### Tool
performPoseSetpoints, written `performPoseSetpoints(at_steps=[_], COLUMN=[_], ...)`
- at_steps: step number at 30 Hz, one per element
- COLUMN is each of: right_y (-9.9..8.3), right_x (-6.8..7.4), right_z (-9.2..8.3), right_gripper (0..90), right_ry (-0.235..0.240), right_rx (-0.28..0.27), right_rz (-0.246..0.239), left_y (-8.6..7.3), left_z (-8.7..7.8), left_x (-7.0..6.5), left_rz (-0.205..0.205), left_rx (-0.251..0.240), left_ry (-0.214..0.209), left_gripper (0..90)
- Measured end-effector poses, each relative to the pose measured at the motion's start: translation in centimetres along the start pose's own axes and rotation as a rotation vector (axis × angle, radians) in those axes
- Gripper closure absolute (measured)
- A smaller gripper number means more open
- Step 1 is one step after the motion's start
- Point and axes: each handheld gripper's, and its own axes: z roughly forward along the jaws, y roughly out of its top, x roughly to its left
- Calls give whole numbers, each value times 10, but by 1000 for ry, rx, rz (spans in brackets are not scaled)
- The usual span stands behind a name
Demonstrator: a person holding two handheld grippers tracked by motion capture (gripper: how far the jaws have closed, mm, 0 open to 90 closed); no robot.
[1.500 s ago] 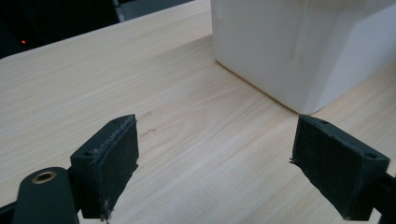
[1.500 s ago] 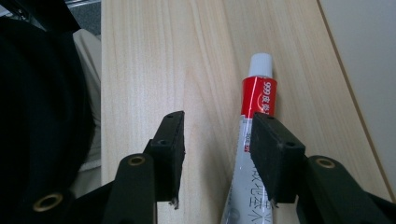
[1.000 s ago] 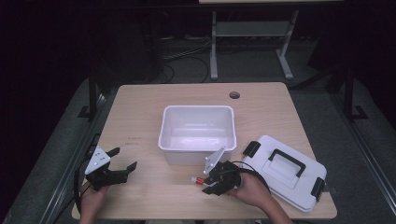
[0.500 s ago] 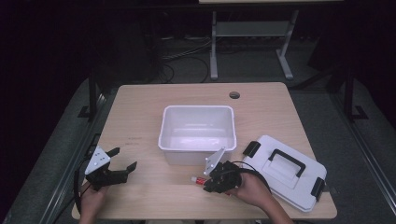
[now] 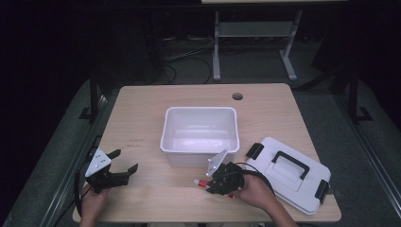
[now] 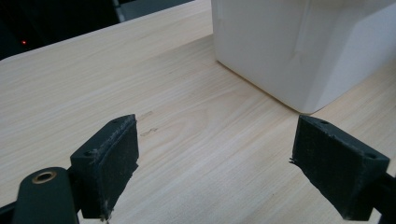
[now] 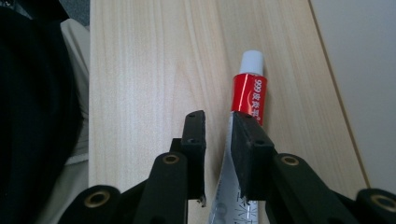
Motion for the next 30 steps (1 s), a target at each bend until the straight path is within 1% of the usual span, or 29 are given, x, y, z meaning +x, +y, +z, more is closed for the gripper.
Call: performPoseSetpoints(at_steps=[2, 10, 12, 16, 20, 21, 23, 25, 27, 30], right_y=[0, -1, -1, 0, 1, 1, 2, 2, 2, 2], right_x=[0, -6, -7, -8, -9, -9, -9, -10, -10, -11], right_z=[0, 0, 1, 4, 10, 12, 13, 18, 18, 17], right_gripper=[743, 680, 672, 654, 654, 656, 658, 683, 690, 707], right_ry=[-2, -30, -29, -33, -34, -37, -35, -37, -41, -32], right_rx=[-2, -8, -8, 4, 36, 42, 49, 65, 64, 63], right_rz=[2, 18, 23, 19, 21, 13, 13, 0, -3, 3], left_y=[0, 0, -1, -1, -1, -1, -1, -1, -1, -2], left_z=[0, 0, -1, -1, -1, -1, -1, -2, -2, -2], left_x=[0, 1, 1, 2, 2, 2, 2, 3, 3, 4], left_rz=[-1, -1, -1, -6, -4, -5, -7, -9, -8, -11], left_rx=[-1, 0, -1, -3, -1, -1, -2, -3, -3, -6], left_ry=[1, 1, 3, 3, 3, 4, 3, 7, 8, 6], left_gripper=[138, 138, 138, 138, 138, 138, 138, 138, 138, 138])
